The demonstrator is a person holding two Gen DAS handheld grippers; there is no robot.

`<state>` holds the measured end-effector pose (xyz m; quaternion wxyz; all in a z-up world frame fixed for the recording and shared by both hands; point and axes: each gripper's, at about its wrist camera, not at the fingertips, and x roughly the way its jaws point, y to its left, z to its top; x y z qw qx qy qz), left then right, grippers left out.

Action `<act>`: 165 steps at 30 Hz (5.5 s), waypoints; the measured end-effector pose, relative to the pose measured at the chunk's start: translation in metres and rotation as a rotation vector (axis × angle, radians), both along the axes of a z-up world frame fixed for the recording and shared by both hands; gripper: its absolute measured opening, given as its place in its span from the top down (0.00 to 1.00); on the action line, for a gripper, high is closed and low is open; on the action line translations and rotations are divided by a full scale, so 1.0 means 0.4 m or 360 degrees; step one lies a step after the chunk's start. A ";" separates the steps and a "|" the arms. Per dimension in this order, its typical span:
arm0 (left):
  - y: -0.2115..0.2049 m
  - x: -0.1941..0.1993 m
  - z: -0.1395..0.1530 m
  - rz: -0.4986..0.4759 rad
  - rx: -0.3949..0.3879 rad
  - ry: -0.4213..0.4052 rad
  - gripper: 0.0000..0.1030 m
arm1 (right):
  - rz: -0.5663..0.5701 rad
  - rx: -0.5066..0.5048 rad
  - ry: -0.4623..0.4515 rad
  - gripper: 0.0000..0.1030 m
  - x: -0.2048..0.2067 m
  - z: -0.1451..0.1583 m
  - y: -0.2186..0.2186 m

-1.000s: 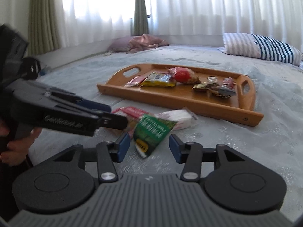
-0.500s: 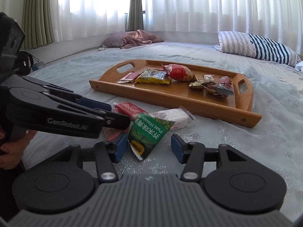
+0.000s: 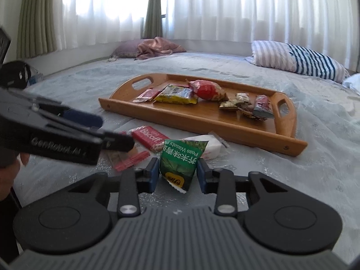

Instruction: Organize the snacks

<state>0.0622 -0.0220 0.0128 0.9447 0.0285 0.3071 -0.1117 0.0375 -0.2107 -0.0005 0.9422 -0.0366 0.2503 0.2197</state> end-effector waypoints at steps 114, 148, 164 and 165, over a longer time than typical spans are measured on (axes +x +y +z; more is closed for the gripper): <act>0.101 0.577 0.052 0.0408 0.0019 -0.0108 0.14 | -0.0457 0.0102 -0.0040 0.31 0.498 0.075 -0.086; 0.020 0.184 -0.034 0.0238 0.0015 0.0045 0.02 | -0.0235 0.0061 0.0029 0.09 0.168 0.008 -0.097; 0.011 0.169 -0.056 0.0151 -0.0035 0.0054 0.00 | -0.0144 -0.0028 -0.0010 0.05 0.150 -0.012 -0.061; 0.012 0.168 -0.056 0.0146 -0.0045 0.0057 0.01 | -0.0142 -0.0025 -0.0005 0.05 0.152 -0.011 -0.061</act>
